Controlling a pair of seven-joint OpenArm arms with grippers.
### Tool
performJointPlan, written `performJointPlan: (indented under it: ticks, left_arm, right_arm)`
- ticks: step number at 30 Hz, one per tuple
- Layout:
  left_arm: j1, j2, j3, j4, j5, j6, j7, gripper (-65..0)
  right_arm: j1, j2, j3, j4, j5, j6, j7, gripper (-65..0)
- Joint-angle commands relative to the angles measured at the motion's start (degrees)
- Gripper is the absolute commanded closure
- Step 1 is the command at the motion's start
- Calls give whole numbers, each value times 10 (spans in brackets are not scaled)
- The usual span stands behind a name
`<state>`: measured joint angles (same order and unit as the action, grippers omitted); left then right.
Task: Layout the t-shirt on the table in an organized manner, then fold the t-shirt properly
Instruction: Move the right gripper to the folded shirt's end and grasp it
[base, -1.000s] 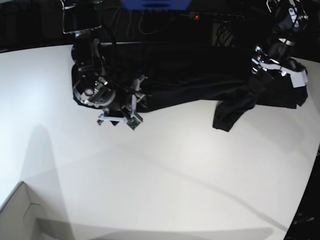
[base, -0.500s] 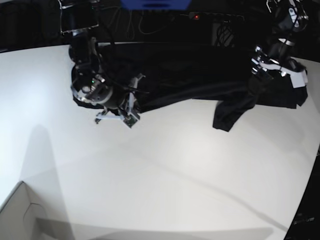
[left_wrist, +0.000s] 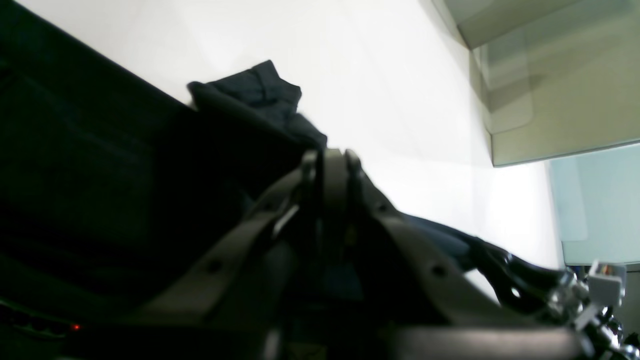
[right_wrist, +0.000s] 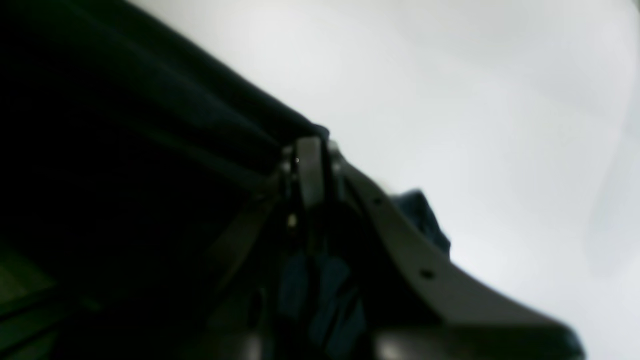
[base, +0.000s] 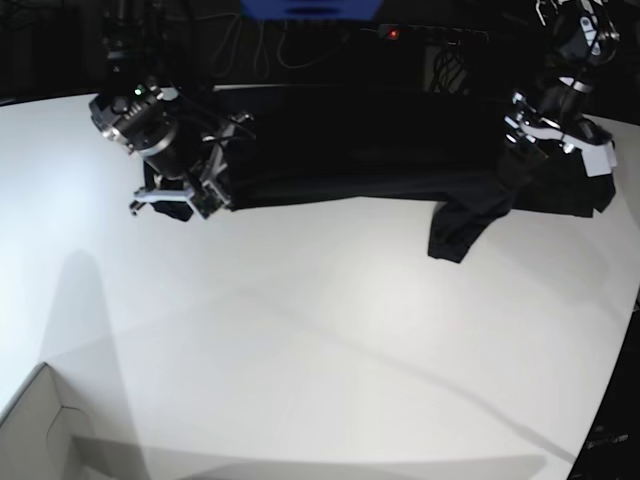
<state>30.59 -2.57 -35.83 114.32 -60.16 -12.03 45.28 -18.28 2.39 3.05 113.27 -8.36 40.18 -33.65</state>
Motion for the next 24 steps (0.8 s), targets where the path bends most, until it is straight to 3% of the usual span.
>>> performJointPlan:
  ticks: [1,12,24]
  left_arm:
    - [0,-4,-2,10,-15,-4,-13,-1]
    - [0,-2,1,5,-11,-4,-12,-1]
    - [8,-4,1,-56,-11,-6,-12,-6]
  right_arm:
    - [-10,1,3,15,5,-2,12,0]
    - [-117,1,8,10,5,-2,73,0]
    - [-66,6,17,-92,5,-2,76,0]
